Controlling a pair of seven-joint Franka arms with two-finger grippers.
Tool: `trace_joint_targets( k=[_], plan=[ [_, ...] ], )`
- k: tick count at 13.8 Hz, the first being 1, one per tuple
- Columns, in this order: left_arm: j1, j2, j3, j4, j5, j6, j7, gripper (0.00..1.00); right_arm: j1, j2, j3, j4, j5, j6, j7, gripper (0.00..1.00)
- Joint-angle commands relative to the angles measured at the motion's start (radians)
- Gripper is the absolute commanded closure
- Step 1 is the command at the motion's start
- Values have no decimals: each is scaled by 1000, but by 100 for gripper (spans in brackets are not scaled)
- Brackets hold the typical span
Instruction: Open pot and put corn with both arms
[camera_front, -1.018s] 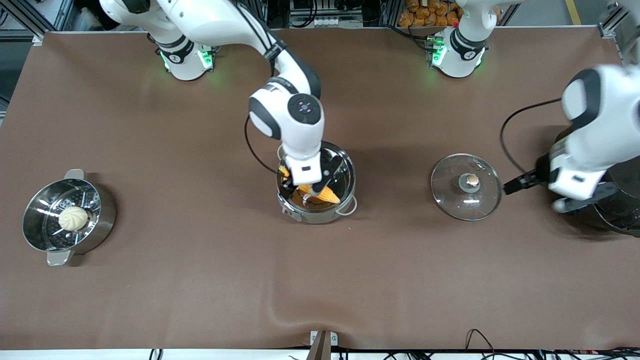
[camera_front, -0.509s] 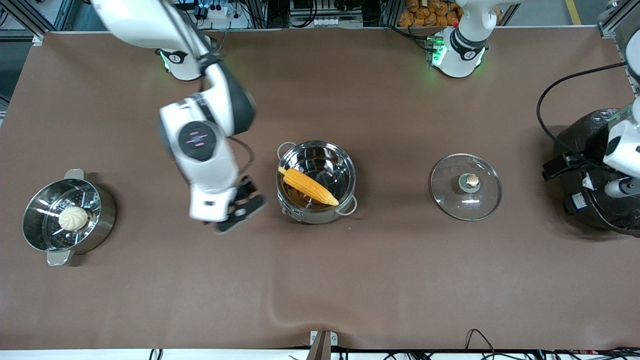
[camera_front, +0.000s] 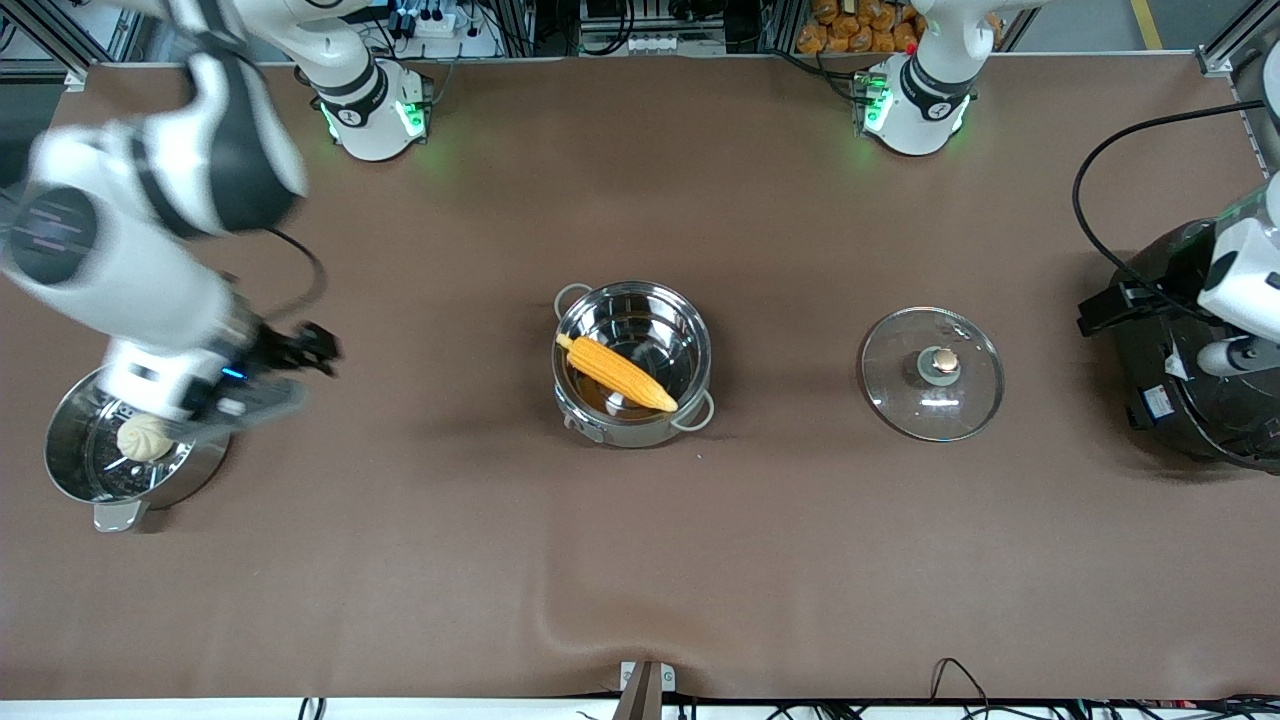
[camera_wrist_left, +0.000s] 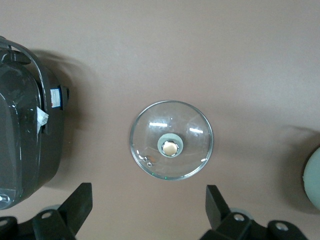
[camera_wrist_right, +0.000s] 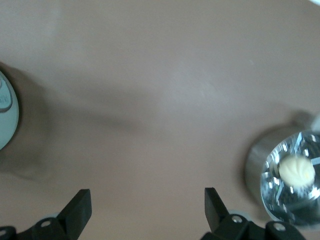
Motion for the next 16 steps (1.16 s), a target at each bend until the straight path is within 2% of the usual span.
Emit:
trace_joint_targets(
  k=[1,2,4,6,10,14,16],
  plan=[
    [-1,-13,-19,32,10,-41,17,0,-86,-118,13,-72,53,-75,20,0],
    [-1,-23,-44,32,17,-70,15,0,-89,-140,-16,-69,70,-101,23,0],
    [4,-37,-50,32,14,-103,17,0,-78,-167,-77,-58,73,-144,63,0],
    [15,-80,-46,21,-4,-130,29,0,-83,-168,-94,20,72,-230,109,0],
    [31,-128,-41,-28,-59,-108,37,0,-80,-171,-102,89,55,-332,173,0],
    [25,-169,-59,-51,-53,-71,46,0,-97,-172,-105,111,43,-353,176,0],
    [38,-178,-56,-98,-52,-1,105,0,-100,-171,-105,112,41,-350,176,0]
  ],
)
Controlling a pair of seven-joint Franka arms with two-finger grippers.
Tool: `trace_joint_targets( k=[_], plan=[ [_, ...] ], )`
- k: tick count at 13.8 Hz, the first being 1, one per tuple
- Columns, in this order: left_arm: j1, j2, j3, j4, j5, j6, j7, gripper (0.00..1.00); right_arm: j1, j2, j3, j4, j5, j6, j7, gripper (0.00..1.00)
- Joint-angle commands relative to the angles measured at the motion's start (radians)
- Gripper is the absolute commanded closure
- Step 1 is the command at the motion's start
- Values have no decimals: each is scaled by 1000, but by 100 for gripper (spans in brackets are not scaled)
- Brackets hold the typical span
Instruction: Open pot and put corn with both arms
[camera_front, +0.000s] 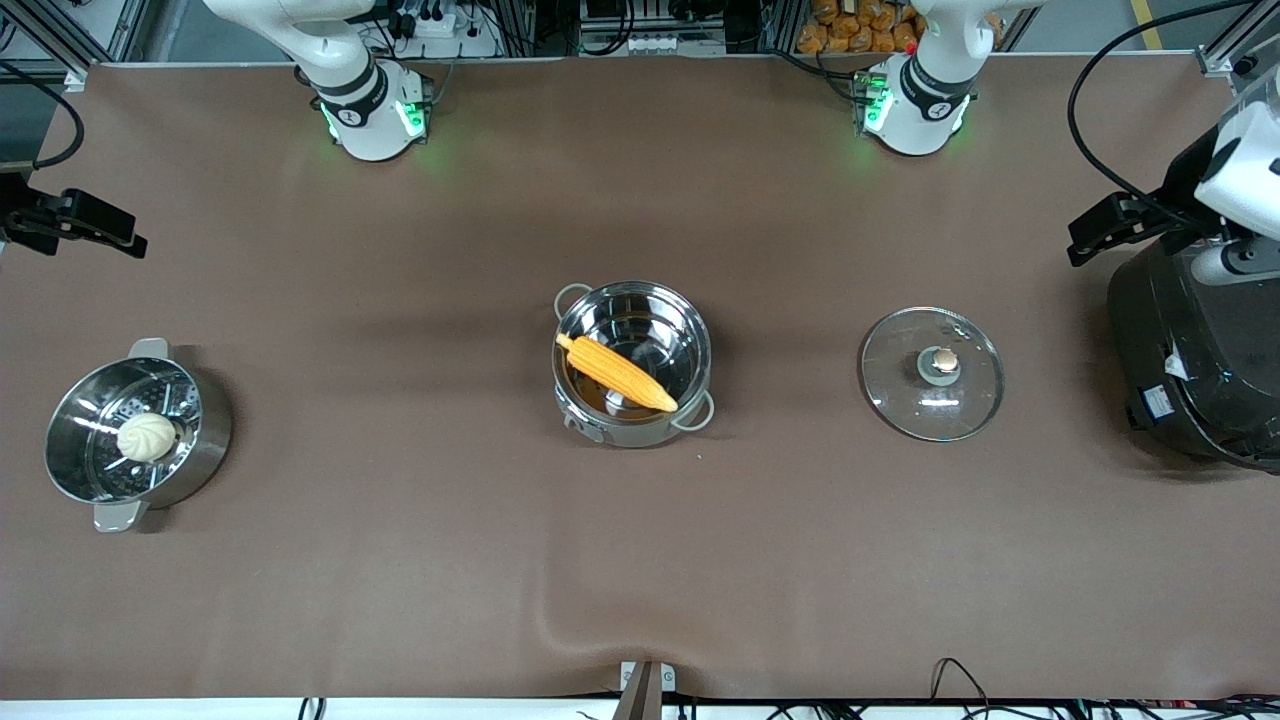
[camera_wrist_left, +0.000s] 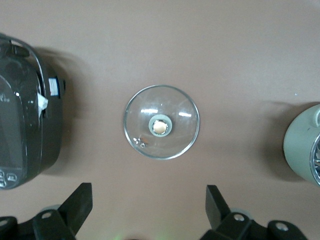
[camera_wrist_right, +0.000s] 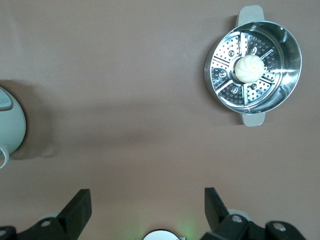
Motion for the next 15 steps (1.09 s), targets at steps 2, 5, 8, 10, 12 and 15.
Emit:
trace_joint_targets(
  k=[2,5,8,10,12,15],
  plan=[
    [18,-34,-6,-74,-6,85,76,0,-27,-4,12,9,-10,-9,15,0],
    [21,-26,-9,-64,-6,76,72,0,-32,-4,16,11,-8,-4,15,0],
    [22,-25,-9,-48,-4,63,72,0,-10,-4,24,9,-8,26,16,0],
    [24,-20,-8,-22,-4,39,72,0,-7,-4,23,9,-7,25,18,0],
    [23,-9,-8,-15,-15,22,62,0,-16,-2,21,7,-7,26,15,0],
    [21,-9,-6,-13,-11,17,61,0,-18,-2,20,7,-7,25,7,0]
  ],
)
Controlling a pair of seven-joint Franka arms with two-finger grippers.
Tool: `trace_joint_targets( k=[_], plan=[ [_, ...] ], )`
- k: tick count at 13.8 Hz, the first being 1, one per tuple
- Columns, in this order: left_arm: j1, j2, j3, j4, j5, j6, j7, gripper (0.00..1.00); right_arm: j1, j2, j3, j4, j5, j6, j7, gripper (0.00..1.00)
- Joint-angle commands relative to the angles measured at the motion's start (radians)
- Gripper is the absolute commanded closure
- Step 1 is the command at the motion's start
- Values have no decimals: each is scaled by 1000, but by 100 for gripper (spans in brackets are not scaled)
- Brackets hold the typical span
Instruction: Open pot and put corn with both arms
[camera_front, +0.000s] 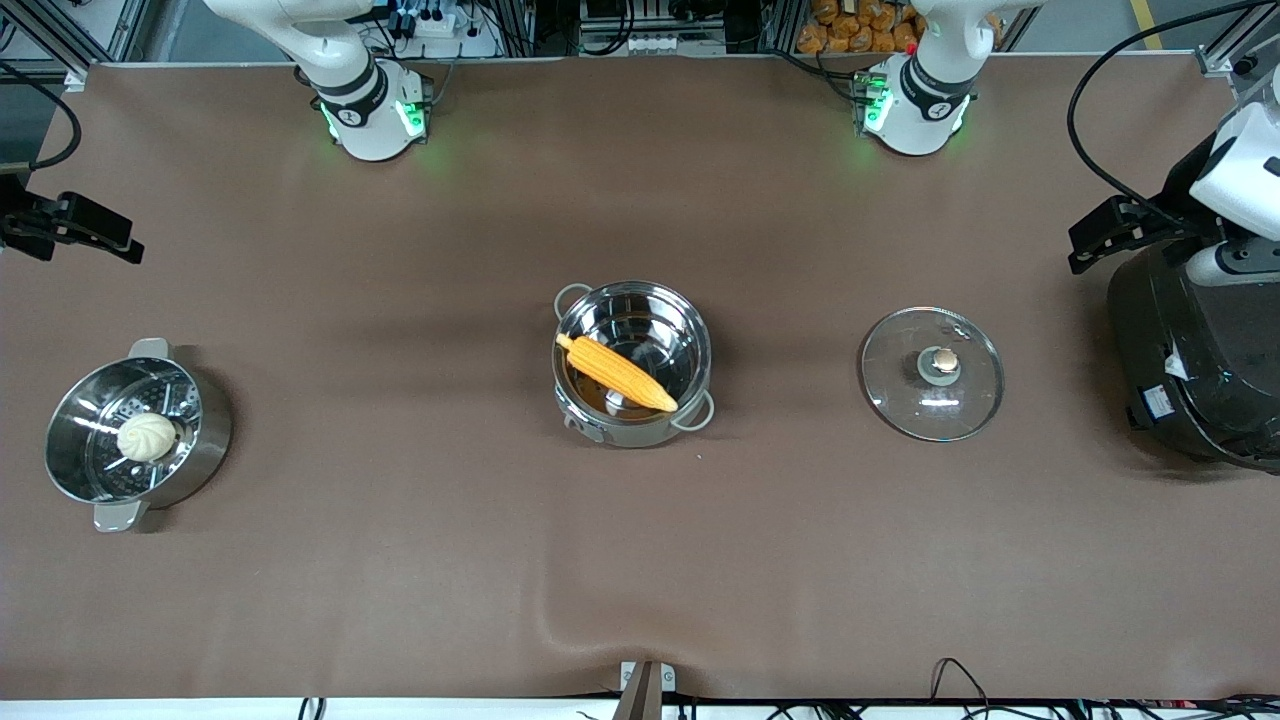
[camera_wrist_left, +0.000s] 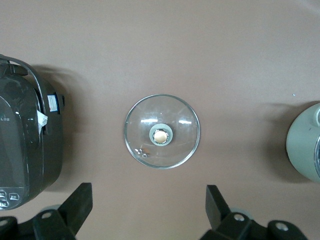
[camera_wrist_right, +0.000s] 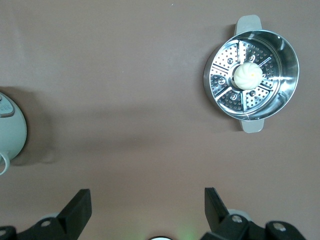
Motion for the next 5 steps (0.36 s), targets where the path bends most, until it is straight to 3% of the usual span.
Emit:
trace_joint_targets(
  k=[1,5],
  plan=[
    [12,-1,-7,15,-10,-26,8,0,-7,-2,3,6,-5,-2,5,0],
    [12,0,-5,16,-9,-32,7,0,-7,-2,5,6,-5,-2,3,0]
  ],
)
